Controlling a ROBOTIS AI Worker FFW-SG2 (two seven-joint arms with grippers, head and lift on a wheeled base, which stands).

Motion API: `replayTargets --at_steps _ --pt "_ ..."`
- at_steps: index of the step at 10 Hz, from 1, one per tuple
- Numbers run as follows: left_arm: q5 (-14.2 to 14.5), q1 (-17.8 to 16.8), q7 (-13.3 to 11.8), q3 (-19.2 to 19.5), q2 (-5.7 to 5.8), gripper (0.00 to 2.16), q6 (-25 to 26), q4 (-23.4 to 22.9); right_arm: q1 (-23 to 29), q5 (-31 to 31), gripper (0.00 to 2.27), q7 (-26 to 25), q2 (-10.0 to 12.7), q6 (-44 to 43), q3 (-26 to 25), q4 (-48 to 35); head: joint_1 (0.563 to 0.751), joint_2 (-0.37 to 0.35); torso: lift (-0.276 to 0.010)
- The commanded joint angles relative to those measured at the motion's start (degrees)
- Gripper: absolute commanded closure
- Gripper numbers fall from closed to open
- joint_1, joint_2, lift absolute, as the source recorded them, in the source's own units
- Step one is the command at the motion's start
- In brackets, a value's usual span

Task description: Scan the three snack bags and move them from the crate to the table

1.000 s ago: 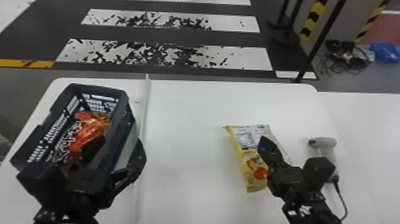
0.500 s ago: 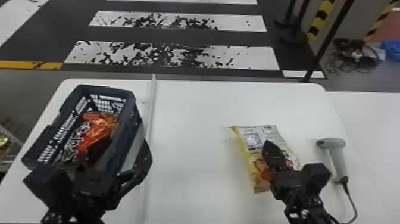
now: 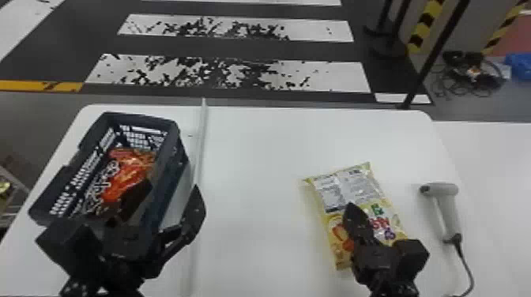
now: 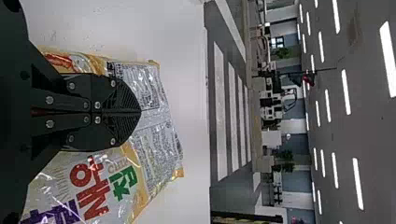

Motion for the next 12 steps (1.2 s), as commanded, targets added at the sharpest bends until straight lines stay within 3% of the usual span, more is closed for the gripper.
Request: replayTargets --at_steps 1,3,6,8,10,12 --pt "0.00 -0.10 -0.09 -0.01 0.00 0.02 -0.95 0.47 0.70 0.03 2.17 -2.88 0.33 0.09 0.50 0.21 0.695 -0.011 -0.062" --pt "0.00 -0.27 -0.18 -0.10 0.09 0.02 -1.48 0.91 0.88 -0.23 2.17 -8.51 0.41 0.79 0.94 0.12 0.695 -0.028 -0.062" --pt "0.00 -0.27 -0.27 -0.62 0.17 0.02 -2.18 1.26 0.70 -0.32 2.17 -12.72 0.94 3.78 1.29 -0.49 0.695 -0.054 -0.062" --pt "0.09 0.17 -0.09 -0.53 0.17 0.02 -3.41 1.35 1.14 -0.50 2.17 -12.81 0.94 3.07 1.11 -2.34 0.695 -0.062 -0.062" --pt "0.00 0.34 0.17 -0.62 0.17 0.02 -4.47 0.73 5.45 -2.17 2.08 -13.78 0.85 3.25 0.24 -11.30 0.695 -0.057 -0.062" --pt "0.00 -0.10 0.79 -1.41 0.09 0.02 -4.29 0.29 10.63 -4.19 1.78 -15.27 0.41 3.78 -1.26 -22.03 0.695 -0.074 -0.062"
